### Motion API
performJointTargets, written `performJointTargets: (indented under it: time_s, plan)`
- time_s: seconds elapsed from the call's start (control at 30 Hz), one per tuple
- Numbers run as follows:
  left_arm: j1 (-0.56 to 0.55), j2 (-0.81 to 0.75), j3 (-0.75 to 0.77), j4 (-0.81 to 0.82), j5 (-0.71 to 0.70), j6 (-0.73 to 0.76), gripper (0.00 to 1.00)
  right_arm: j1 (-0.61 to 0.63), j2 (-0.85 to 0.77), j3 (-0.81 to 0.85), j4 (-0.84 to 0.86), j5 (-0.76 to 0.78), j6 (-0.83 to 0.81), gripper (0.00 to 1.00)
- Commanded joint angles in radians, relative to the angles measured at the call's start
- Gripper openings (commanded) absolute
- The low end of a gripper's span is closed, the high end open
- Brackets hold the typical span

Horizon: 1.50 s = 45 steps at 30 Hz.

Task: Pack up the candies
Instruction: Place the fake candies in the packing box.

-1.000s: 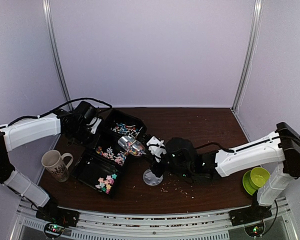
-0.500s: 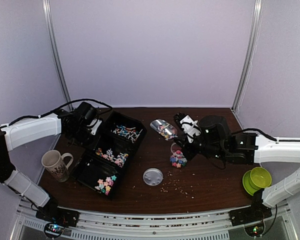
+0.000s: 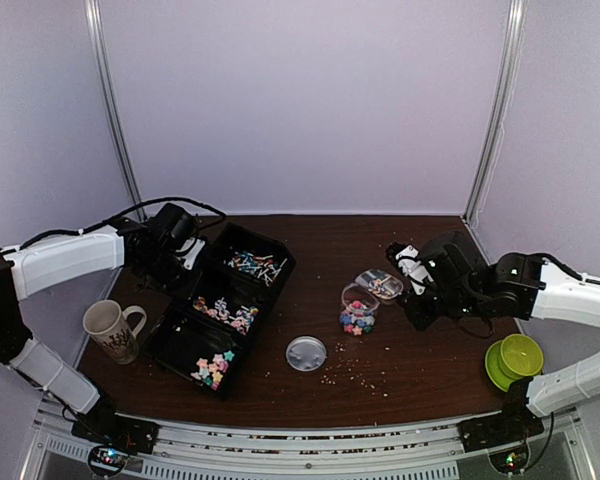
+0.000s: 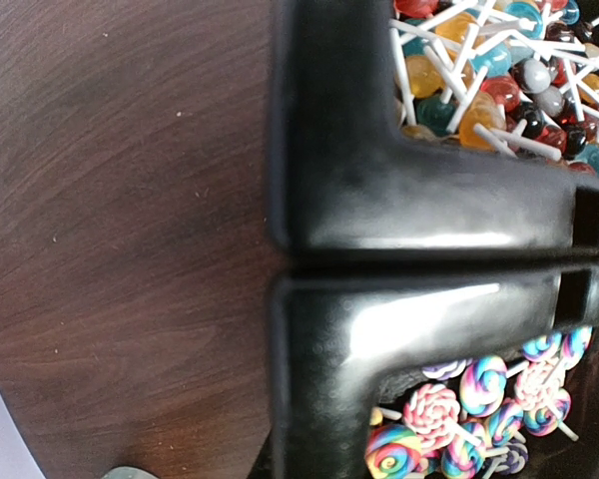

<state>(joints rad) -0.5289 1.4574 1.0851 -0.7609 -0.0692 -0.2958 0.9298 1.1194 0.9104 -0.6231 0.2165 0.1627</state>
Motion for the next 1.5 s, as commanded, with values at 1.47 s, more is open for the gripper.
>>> performJointTargets:
  time_s: [1.47]
  plan:
    - [0.005,-0.027,0.068,0.098,0.064,-0.023,0.0,-0.04,0.397,0.561,-0.679,-0.015,-0.149,0.0]
